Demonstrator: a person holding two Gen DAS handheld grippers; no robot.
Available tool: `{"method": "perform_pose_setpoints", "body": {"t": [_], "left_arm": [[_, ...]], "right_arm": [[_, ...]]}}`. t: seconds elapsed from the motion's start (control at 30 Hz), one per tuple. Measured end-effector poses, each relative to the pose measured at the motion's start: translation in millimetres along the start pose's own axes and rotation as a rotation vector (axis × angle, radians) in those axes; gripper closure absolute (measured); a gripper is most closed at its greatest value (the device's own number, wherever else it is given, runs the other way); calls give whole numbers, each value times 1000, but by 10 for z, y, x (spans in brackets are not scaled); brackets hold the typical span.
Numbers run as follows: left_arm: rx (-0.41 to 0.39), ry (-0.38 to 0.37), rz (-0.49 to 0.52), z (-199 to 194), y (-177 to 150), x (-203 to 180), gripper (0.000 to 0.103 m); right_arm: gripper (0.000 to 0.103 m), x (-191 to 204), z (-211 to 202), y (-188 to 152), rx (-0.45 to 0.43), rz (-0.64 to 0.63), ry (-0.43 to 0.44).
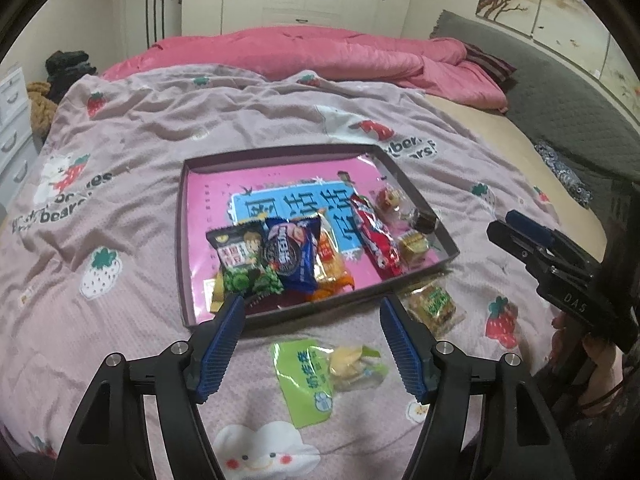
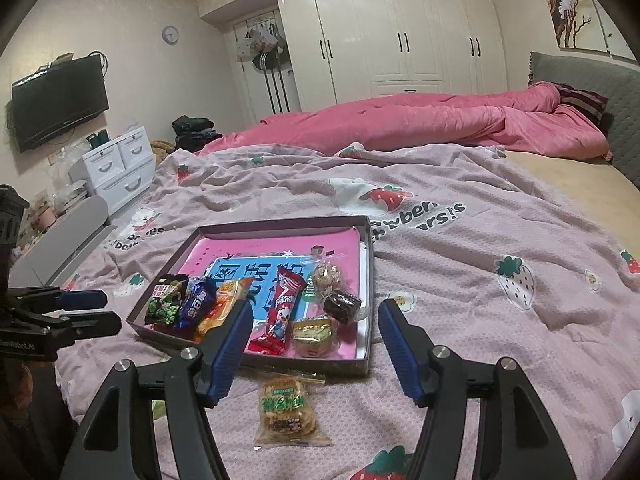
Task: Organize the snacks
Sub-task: 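Move both grippers back to the remaining snacks beside the tray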
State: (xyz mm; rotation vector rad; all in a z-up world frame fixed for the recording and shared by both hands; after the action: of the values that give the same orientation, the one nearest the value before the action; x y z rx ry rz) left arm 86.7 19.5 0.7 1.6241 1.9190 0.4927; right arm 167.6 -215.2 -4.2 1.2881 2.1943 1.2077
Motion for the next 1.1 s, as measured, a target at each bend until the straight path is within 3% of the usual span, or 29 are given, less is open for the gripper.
{"method": "perform_pose_setpoints", "body": {"t": [0.77,1.1], "left_arm": [[174,-12,-2,376,-353,-77,31],[238,-30,-38,632,-490,-63,31]], "right_arm": [[34,218,-4,-260,88,-90,13],[34,230,159,-365,171,-106,0]]}}
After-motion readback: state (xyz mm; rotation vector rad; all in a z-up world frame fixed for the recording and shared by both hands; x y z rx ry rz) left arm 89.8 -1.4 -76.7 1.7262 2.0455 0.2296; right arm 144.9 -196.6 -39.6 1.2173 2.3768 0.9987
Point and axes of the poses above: each gripper's, at about its wrist camera, not at the fingertips, and z roughly the way its jaws point, x to its left, y to its top, the point moved 1 cm from there along z, roughly the way its jaws point, and after that the axes turned 3 degrees about -y, right-handed, at the moved point
